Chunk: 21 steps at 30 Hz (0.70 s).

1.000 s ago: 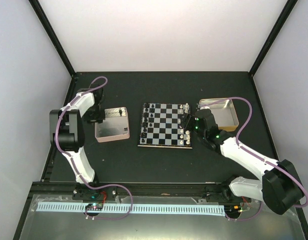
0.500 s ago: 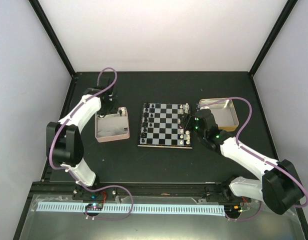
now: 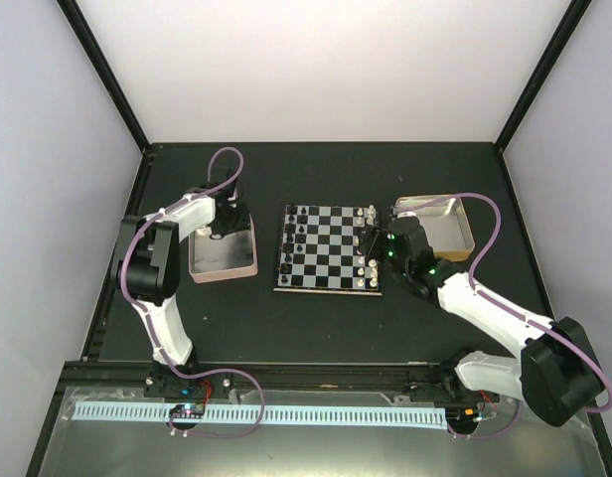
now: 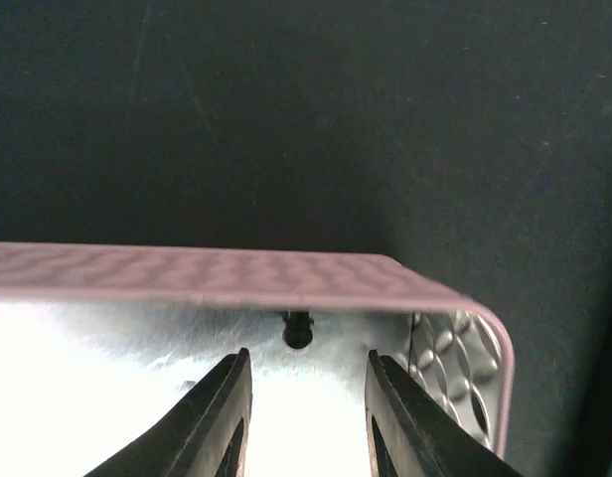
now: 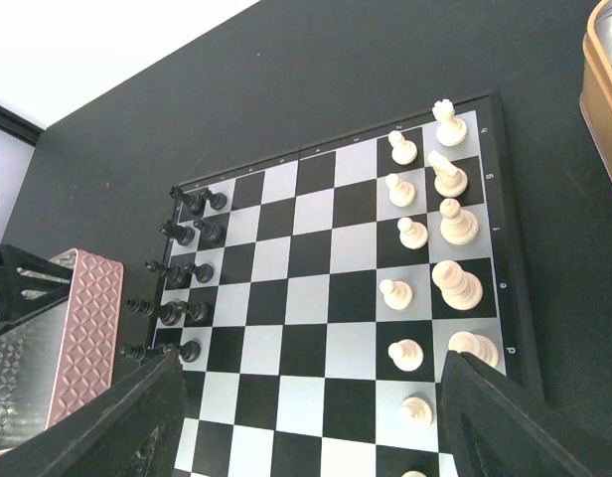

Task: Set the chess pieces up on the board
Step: Pick up the chess piece from the storage box.

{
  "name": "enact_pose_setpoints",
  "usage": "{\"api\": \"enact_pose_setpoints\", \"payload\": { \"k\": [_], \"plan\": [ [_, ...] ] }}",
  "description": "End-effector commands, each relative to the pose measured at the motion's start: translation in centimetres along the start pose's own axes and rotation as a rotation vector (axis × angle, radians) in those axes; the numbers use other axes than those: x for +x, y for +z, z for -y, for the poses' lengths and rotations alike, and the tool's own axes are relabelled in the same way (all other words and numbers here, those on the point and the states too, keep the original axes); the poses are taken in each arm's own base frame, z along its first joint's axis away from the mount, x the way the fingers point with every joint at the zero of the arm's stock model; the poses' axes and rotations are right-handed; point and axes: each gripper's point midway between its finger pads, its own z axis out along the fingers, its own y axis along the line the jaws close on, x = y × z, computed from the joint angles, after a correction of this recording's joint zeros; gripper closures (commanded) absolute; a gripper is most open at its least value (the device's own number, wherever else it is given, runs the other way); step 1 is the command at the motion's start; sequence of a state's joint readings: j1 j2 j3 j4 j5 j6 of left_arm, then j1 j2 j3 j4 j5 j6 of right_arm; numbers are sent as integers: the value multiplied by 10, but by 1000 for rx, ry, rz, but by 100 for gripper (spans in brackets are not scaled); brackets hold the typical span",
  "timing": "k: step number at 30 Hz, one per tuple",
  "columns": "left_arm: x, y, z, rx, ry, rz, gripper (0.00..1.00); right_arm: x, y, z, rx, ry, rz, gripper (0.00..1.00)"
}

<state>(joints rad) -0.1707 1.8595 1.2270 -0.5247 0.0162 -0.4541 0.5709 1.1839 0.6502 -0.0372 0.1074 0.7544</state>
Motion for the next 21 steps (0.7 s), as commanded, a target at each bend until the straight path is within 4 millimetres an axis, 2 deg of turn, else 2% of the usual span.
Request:
{"api": "enact_pose_setpoints", "payload": {
  "k": [1, 6, 12, 18, 21],
  "plan": [
    [-19, 11, 8, 1, -20, 39, 67, -12, -4, -1, 5, 16, 42, 29],
    [-20, 22, 2, -34, -16, 40, 70, -12, -5, 1, 12, 13, 46, 29],
    [-24, 29, 3, -40, 10, 35, 81, -13, -6, 0, 11, 13, 48, 29],
    [-20, 25, 1, -51, 28, 18, 95, -15, -10, 2, 14, 15, 66, 29],
    [-18, 19, 3, -38, 37, 8, 98, -16, -11, 0, 7, 12, 63, 29]
  ]
}}
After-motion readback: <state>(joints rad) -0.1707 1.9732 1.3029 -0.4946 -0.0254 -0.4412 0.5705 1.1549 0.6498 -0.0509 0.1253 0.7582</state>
